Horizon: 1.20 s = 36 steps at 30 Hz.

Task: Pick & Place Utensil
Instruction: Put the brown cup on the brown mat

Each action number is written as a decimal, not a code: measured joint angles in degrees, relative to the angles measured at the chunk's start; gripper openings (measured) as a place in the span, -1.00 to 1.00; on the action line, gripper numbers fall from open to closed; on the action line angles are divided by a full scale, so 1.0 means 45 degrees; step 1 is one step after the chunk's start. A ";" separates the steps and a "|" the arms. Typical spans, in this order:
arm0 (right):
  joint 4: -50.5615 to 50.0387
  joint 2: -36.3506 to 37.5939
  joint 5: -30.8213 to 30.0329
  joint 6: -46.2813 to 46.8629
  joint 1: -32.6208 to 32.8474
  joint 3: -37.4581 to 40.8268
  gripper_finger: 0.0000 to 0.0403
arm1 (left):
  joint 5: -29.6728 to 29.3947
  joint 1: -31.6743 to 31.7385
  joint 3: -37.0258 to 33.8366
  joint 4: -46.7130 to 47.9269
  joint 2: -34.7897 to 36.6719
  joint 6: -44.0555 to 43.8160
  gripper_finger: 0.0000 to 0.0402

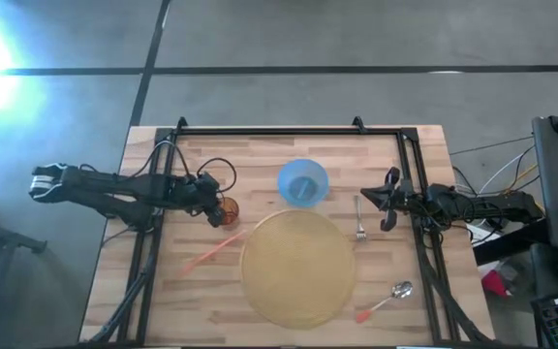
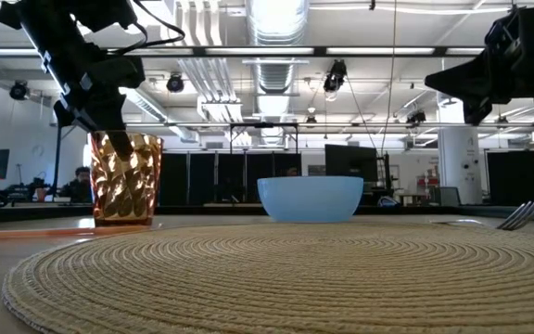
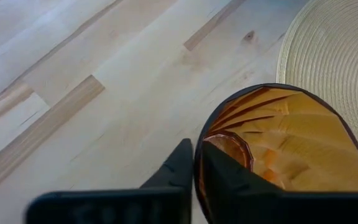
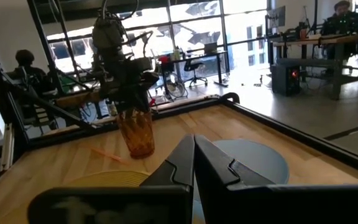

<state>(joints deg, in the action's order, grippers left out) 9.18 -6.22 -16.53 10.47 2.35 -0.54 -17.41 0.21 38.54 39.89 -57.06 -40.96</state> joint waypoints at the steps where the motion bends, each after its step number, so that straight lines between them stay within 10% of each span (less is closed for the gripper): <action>1: -0.0017 -0.0005 0.0000 0.0012 0.0000 -0.0002 -0.96 | 0.0000 0.0000 0.0000 -0.0005 0.0000 -0.0002 -0.95; 21: -0.1330 0.0000 0.0029 0.1333 0.0000 -0.0003 -0.96 | 0.0680 -0.0005 0.3965 -0.0003 -0.0394 0.1396 -0.98; 36: -0.1221 0.0024 0.0010 0.0135 0.0000 -0.0003 -0.96 | 0.1151 -0.0922 0.7458 0.2020 -0.3616 0.1908 -0.98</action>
<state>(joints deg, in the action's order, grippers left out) 3.68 -6.11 -16.49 11.08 2.35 -0.56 -12.23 -3.94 72.11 48.98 -73.33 -32.38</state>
